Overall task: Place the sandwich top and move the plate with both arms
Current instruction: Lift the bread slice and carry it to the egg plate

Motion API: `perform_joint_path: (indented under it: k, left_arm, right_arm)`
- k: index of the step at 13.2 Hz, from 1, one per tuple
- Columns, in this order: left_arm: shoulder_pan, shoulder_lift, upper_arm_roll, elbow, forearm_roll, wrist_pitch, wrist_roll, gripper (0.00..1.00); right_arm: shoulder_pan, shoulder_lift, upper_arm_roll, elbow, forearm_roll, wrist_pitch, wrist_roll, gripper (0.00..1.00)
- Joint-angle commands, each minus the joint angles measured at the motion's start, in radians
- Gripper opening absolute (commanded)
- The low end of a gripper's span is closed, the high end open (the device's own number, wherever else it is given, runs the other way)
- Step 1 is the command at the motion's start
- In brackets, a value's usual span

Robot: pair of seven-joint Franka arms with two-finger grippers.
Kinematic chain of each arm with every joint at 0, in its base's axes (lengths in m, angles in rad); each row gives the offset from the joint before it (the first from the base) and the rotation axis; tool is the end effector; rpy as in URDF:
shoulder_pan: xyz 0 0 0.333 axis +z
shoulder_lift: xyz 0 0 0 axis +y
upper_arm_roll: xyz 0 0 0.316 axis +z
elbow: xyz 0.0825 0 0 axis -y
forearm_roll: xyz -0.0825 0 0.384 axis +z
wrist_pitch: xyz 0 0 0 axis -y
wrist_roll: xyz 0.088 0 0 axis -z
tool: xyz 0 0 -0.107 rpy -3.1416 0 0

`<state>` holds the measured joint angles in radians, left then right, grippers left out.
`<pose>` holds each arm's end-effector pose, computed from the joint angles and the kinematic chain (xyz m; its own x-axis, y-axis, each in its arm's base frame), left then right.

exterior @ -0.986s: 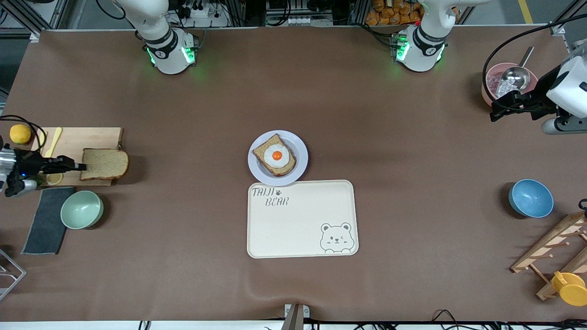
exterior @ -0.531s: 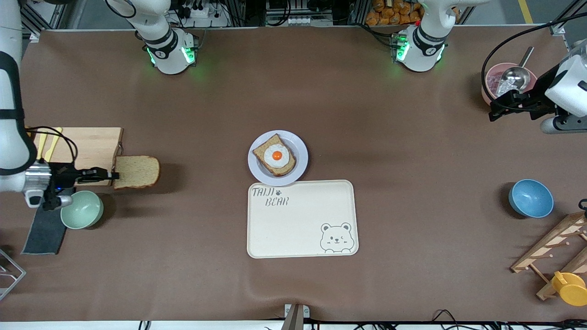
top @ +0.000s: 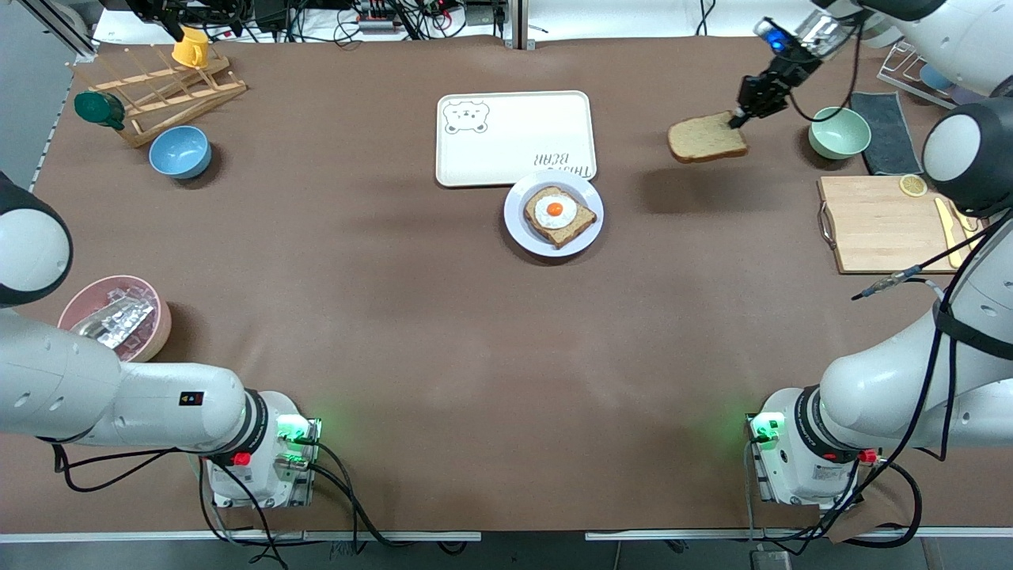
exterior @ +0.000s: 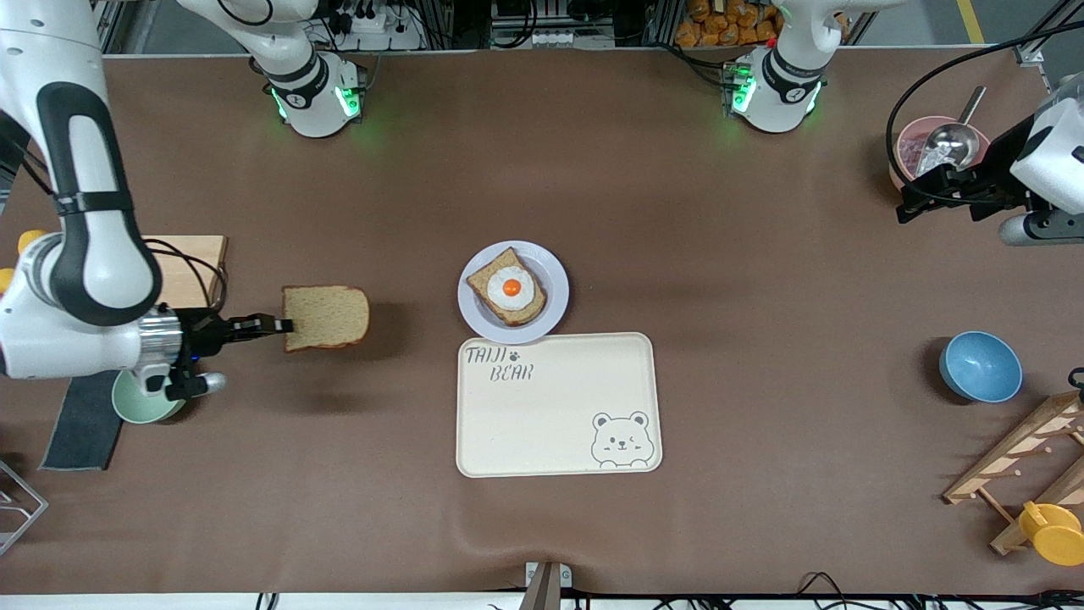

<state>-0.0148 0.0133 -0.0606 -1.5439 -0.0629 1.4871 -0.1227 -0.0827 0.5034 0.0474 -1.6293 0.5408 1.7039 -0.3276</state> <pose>0.5477 -0.0483 0.6229 0.9961 0.0420 -0.0771 0.0462 -0.9974 0.0546 0.6378 0.0228 0.3141 0.9481 0.1784 -0.2633 -0.0039 -0.8214 -0.5703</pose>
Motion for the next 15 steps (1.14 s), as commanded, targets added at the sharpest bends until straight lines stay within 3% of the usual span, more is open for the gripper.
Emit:
perform_joint_path:
  k: [1,7,15]
  left_arm:
    - [0.007,-0.004,-0.005,0.002,-0.023,0.016,-0.018,1.0]
    - [0.004,-0.004,-0.008,-0.002,-0.015,0.022,-0.043,1.0]
    - [0.006,-0.012,-0.008,0.002,-0.011,0.019,-0.041,1.0]
  right_arm:
    - [0.046,-0.02,-0.014,-0.032,0.077,0.019,0.05,0.0]
    - [0.21,-0.081,-0.012,-0.247,0.255,0.304,0.122,0.0]
    - [0.414,-0.146,-0.012,-0.403,0.338,0.523,0.236,0.0]
